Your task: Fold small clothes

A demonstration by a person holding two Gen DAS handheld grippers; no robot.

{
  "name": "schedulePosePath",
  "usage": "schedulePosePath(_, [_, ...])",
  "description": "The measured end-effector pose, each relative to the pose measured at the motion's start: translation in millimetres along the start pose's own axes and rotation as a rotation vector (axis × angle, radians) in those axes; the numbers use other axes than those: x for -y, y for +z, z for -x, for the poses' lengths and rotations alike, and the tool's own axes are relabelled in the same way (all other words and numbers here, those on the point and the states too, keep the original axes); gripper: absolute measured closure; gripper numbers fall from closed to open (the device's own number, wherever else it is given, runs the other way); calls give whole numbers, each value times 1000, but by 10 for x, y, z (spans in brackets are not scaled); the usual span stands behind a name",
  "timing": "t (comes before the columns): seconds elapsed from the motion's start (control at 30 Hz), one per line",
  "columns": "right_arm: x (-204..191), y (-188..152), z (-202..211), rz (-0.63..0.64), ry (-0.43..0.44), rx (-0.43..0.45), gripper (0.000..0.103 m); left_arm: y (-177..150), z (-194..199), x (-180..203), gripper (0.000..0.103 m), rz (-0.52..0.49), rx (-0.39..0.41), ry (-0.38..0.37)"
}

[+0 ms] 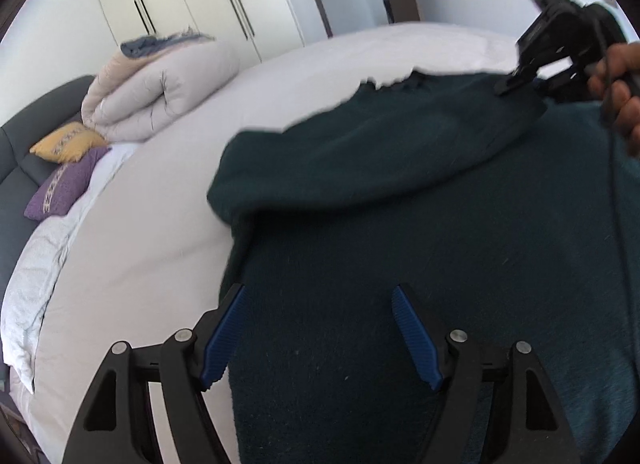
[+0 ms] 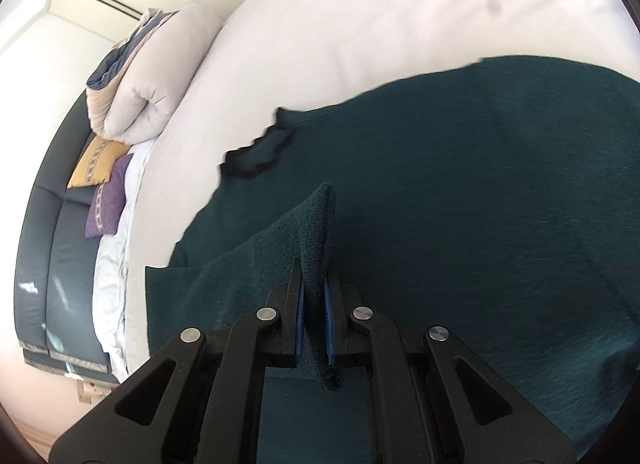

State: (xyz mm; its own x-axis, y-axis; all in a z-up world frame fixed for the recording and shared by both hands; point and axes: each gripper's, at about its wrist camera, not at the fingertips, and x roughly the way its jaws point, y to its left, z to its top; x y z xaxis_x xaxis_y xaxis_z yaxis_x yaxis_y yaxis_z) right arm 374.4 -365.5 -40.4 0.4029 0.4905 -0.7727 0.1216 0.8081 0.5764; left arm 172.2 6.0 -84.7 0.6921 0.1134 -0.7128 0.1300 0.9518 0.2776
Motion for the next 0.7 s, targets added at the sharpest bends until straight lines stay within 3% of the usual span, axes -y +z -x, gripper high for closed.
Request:
schedulePosePath(0.3, [346,31,194,-78,-50,88,96,-69,-42,-95,17,36,-31,8])
schedulePosePath(0.47, [383,117,101,-74,-82,70,96,-100,-28,-127,16,59,-29,6])
schedulePosePath(0.6, [275,98,43,-38,-70,65,95,-25,160,-384,18,157,27,-43])
schedulePosePath(0.7, [124,129,-27,-21,-81,61,95,225,273,-615,18,223,91,-66])
